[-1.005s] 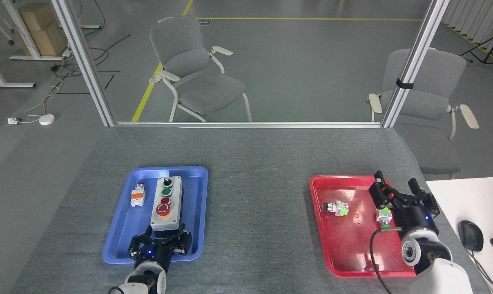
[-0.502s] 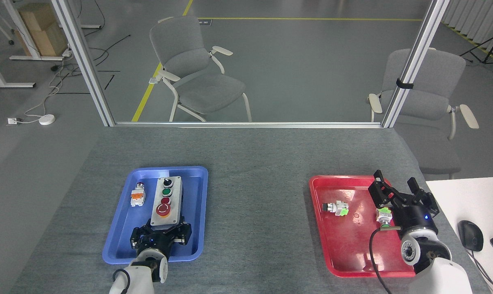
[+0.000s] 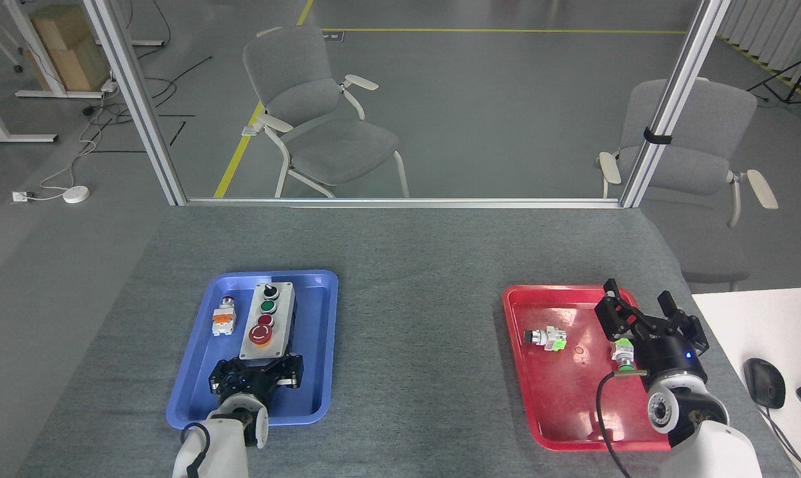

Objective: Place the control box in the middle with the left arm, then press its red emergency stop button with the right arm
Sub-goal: 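Grasp the grey control box with the left hand, then carry the control box out of the blue tray to the table middle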

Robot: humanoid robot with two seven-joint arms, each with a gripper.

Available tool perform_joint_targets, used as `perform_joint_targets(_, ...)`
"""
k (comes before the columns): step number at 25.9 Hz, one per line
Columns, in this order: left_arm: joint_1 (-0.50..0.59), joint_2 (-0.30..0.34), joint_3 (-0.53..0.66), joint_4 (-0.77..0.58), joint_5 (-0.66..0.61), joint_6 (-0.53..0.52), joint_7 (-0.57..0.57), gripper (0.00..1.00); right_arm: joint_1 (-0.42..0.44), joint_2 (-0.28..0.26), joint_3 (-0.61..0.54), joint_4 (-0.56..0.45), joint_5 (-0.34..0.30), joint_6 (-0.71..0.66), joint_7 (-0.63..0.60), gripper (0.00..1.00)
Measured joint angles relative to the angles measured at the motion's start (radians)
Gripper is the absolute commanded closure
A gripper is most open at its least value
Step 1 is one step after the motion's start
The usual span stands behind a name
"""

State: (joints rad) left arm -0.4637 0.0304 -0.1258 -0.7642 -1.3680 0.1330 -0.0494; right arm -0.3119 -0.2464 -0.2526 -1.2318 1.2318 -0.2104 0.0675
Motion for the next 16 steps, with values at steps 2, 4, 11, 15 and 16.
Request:
perform_joint_targets(2, -0.004, 0.003, 0.0, -0.003, 0.0, 0.0, -0.002, 0.86, 0.0, 0.0, -0.001, 0.0, 0.0, 0.001, 0.0, 0.0)
perform_joint_targets(4, -0.005, 0.005, 0.0, -0.011, 0.0, -0.006, -0.002, 0.96, -0.001, 0.001, -0.002, 0.0, 0.0, 0.001, 0.0, 0.0)
perform_joint_targets(11, 0.027, 0.017, 0.002, -0.15, 0.007, -0.085, 0.0, 1.0, -0.006, 0.002, -0.001, 0.0, 0.0, 0.002, 0.0, 0.0)
perform_joint_targets(15, 0.101, 0.013, 0.004, -0.274, 0.01, -0.21, 0.004, 1.0, -0.009, 0.003, 0.0, 0.0, 0.0, 0.002, 0.002, 0.0)
perform_joint_targets(16, 0.125, 0.01, 0.002, -0.303, 0.01, -0.239, 0.004, 1.0, -0.01, 0.003, 0.001, 0.0, 0.0, 0.002, 0.003, 0.0)
